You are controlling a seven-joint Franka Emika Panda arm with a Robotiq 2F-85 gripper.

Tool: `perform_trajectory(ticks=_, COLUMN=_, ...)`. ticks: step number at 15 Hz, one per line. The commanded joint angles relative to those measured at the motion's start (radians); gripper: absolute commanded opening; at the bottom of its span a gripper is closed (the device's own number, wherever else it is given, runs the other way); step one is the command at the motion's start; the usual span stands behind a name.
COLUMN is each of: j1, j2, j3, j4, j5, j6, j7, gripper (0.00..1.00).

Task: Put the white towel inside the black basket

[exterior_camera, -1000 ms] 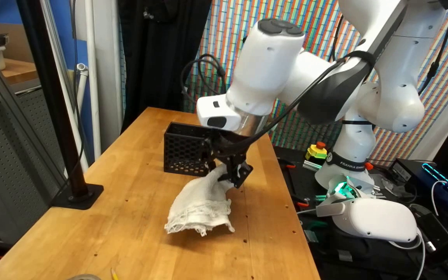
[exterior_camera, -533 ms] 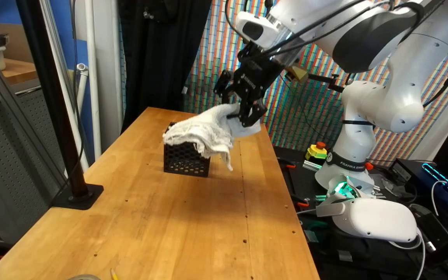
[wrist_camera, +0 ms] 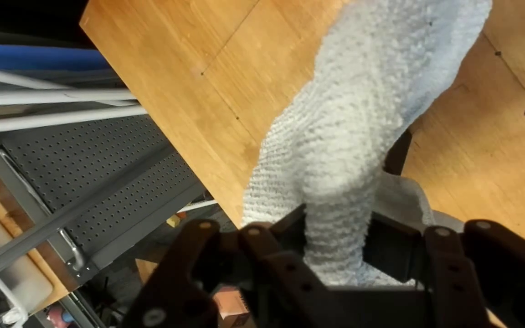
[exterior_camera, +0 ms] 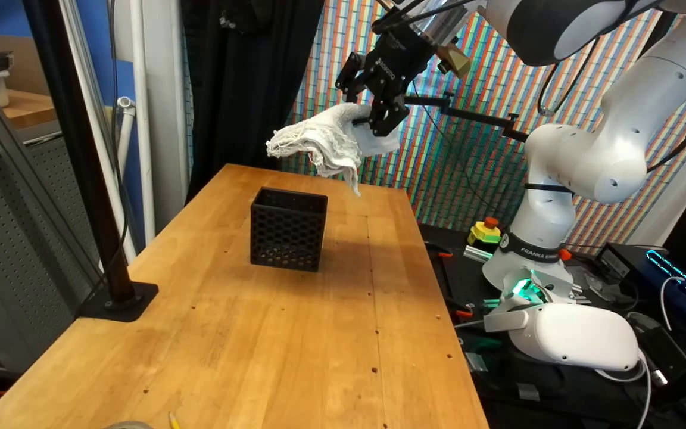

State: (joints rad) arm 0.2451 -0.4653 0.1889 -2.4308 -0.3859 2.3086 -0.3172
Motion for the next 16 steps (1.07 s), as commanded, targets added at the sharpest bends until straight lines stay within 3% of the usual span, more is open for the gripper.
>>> perform_trajectory(ticks=1, j1=-0.007, j2=0.035, j3=-0.039, j4=0.044, j5=-0.01, j6=-0.004, j7=-0.113, gripper=0.15)
perform_trajectory(ticks=8, j1=0.008, j2=0.228, j3=-0.085, j4=0.176, j5=0.045, j6=-0.012, j7=-0.349, gripper=0.15)
perform_trajectory(ticks=16, j1=-0.033, j2=0.462, j3=-0.078, j4=0.332, j5=0.25, j6=-0.043, j7=-0.584, gripper=0.15)
